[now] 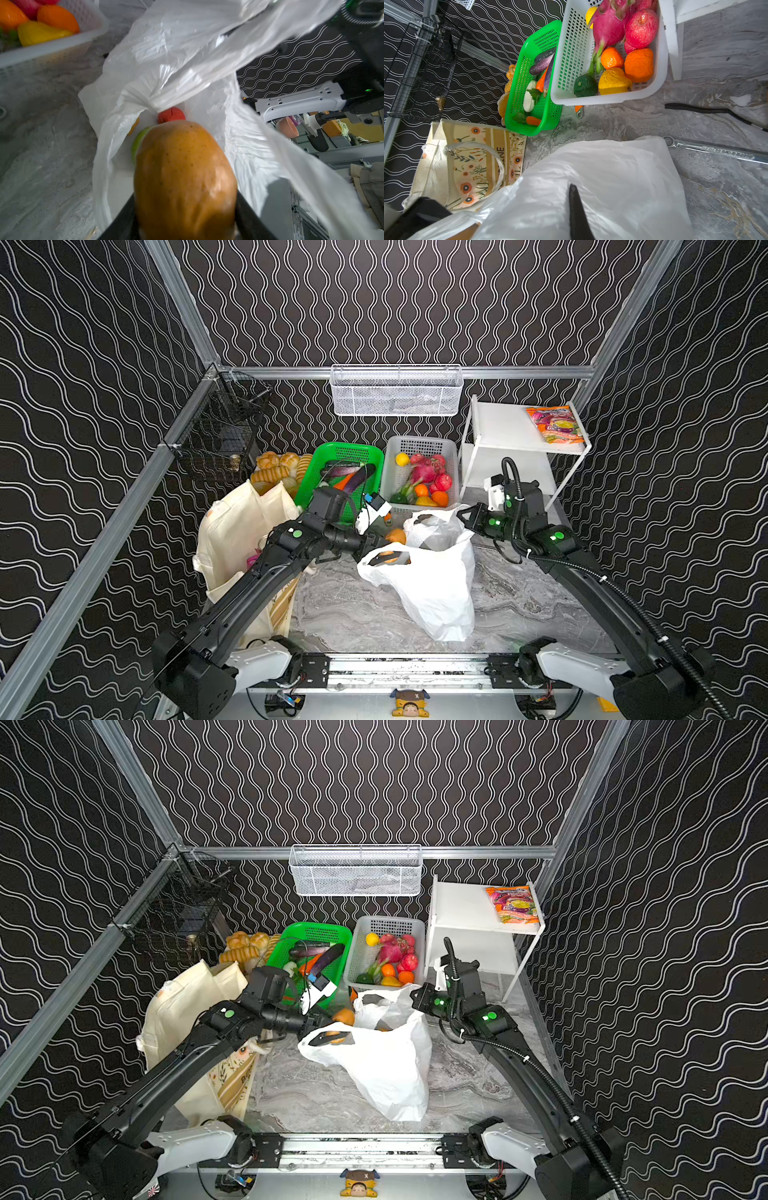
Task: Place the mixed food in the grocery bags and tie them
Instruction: 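Carry the potato into the white bag and open the left gripper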
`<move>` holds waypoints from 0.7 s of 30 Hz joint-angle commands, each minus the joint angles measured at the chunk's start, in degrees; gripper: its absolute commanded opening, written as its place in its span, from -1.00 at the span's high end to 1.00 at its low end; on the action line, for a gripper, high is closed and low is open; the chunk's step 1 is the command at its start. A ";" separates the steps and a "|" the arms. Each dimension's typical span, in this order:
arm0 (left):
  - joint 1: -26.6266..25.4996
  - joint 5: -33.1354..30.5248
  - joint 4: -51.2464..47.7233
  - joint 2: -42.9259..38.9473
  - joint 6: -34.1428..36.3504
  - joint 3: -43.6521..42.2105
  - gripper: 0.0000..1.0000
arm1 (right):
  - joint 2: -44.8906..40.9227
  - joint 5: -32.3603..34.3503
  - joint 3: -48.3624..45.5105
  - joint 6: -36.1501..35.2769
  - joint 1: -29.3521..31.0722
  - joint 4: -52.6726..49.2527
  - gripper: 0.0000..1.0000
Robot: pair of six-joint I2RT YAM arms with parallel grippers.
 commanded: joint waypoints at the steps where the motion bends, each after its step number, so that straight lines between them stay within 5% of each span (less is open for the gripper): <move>1: -1.06 -1.72 -1.20 0.37 -0.01 -1.13 0.46 | 0.70 -1.12 1.13 0.62 0.04 2.17 0.90; 6: -3.85 3.49 1.64 2.22 -0.58 -0.75 0.45 | 0.84 -2.09 0.90 0.97 0.04 2.55 0.90; 17: -11.33 1.82 8.94 10.41 -3.42 3.87 0.37 | -0.95 -2.86 -0.42 2.36 0.01 3.55 0.89; 21: -13.24 -3.71 5.87 13.50 -2.00 8.94 0.02 | -1.25 -1.28 -0.23 2.56 -0.04 2.94 0.88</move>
